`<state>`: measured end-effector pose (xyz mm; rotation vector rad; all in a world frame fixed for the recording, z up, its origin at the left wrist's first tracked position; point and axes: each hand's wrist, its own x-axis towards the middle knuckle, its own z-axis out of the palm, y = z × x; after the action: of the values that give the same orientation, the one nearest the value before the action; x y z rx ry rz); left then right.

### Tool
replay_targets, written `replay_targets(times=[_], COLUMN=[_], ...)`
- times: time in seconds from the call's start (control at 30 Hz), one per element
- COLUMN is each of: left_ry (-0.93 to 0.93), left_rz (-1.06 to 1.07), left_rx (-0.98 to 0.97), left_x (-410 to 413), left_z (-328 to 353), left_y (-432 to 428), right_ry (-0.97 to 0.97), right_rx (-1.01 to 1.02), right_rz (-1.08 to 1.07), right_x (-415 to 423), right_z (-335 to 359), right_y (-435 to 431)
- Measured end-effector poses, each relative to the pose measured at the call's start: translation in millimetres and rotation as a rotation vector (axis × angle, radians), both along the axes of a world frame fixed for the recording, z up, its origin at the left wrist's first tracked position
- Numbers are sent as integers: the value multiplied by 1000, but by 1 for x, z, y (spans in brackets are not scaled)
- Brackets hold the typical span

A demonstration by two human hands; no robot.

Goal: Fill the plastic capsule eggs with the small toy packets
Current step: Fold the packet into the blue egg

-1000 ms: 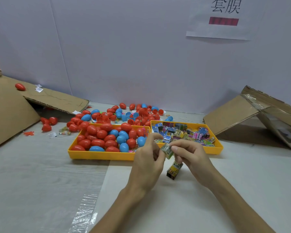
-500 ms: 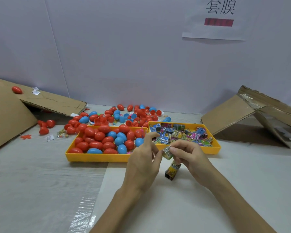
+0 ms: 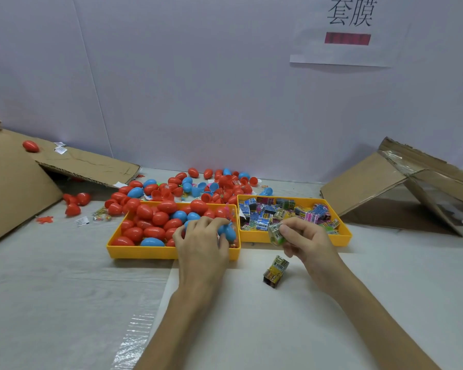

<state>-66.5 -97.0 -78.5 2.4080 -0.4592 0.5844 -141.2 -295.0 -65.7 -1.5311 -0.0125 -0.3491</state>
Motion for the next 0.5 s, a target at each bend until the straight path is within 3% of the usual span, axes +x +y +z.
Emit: replay_targets(times=[0.23, 0.37, 0.5], left_ry=[17, -26, 243], left_rz=[9, -170, -379], left_rx=[-35, -389, -732], left_x=[1, -5, -9], left_z=[2, 8, 14], left_y=[0, 1, -2], right_ry=[30, 23, 19], right_rx=[5, 9, 14], right_rz=[-17, -33, -49], right_x=[-1, -1, -2], right_z=[2, 5, 6], right_y=[2, 2, 3])
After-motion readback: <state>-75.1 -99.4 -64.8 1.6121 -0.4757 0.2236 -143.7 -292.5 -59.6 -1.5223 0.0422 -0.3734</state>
